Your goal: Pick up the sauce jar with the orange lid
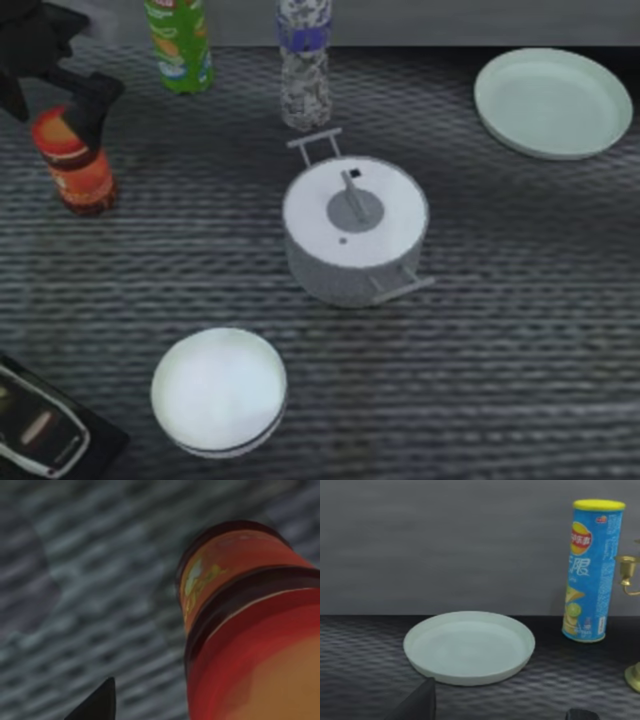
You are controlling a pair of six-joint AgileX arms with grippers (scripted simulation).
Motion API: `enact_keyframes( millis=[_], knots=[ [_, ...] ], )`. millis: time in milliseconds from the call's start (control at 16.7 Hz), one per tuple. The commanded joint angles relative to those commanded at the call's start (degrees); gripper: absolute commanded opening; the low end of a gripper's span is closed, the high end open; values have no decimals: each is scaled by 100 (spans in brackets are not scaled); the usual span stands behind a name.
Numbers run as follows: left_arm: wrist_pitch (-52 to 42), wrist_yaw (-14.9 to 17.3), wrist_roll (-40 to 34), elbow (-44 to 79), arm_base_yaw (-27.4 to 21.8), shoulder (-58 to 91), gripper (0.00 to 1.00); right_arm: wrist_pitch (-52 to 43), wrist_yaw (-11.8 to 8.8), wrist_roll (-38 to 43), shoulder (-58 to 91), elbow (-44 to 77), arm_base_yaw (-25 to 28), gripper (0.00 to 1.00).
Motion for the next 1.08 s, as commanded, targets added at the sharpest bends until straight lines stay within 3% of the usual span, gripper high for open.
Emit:
enact_keyframes(
  millis=[420, 720, 1080],
  knots=[
    [1215, -5, 13, -1551, 23, -303, 100, 0, 0, 0, 0, 0, 0, 100],
    [1355, -5, 16, -1699, 26, -331, 100, 0, 0, 0, 0, 0, 0, 100],
    [1355, -5, 16, -1699, 26, -331, 55, 0, 0, 0, 0, 0, 0, 100]
  ],
)
